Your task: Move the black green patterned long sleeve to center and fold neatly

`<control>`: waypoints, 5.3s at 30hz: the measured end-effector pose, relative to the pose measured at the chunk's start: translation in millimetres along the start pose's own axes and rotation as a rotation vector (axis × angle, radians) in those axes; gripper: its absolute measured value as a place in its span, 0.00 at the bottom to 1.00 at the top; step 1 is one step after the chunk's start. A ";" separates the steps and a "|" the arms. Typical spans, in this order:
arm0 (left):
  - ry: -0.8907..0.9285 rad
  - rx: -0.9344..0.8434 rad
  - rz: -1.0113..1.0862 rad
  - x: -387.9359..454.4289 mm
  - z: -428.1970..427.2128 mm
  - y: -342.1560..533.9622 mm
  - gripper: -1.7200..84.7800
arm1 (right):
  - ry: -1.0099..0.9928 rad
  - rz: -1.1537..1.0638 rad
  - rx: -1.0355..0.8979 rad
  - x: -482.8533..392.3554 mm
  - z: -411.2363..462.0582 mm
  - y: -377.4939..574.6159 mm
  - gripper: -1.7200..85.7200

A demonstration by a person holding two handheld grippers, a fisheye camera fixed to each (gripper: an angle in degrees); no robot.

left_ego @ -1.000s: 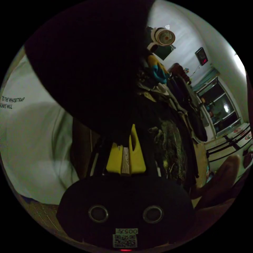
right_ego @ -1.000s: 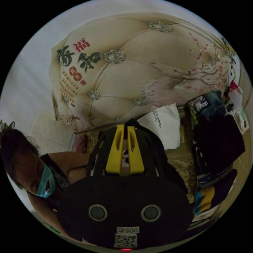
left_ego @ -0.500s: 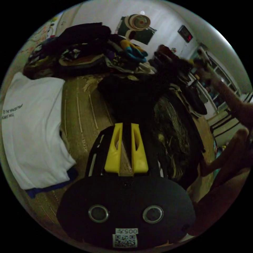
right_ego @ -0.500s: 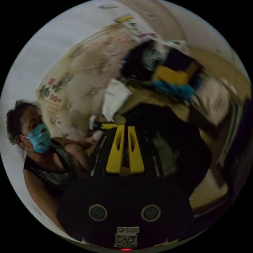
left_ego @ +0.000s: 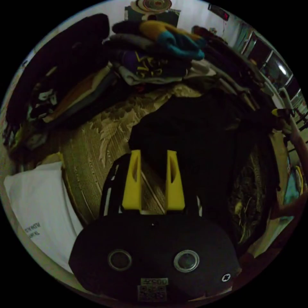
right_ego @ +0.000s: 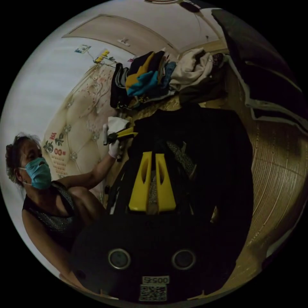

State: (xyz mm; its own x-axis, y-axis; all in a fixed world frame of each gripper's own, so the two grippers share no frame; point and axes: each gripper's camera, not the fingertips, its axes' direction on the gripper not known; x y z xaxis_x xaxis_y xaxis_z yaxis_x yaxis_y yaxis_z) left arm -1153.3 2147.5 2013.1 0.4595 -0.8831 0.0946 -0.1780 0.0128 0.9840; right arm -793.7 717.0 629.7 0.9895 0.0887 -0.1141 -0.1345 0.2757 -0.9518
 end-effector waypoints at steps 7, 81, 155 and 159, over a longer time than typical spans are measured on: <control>0.187 0.151 -0.219 -47.4 -17.9 -19.7 0.07 | -0.056 -0.216 0.062 13.5 -58.5 -0.9 0.01; -0.304 -0.086 0.189 392.3 -187.0 -175.0 0.01 | 0.853 0.075 -0.324 185.8 -48.7 62.4 0.00; 0.599 -0.059 0.585 1143.0 -454.7 -343.2 0.07 | 0.065 0.242 0.249 412.9 -439.0 575.8 0.00; 0.584 0.053 0.630 1125.5 -487.3 -382.5 0.07 | -0.018 0.191 0.408 401.7 -481.2 561.5 0.00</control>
State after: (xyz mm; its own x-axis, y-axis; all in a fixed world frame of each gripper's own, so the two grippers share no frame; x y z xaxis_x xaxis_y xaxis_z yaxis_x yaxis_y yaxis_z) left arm -144.1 1377.2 1817.0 0.6326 -0.3357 0.6979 -0.5842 0.3848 0.7146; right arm -446.2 446.9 -87.6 0.9444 0.1899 -0.2682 -0.3277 0.6077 -0.7234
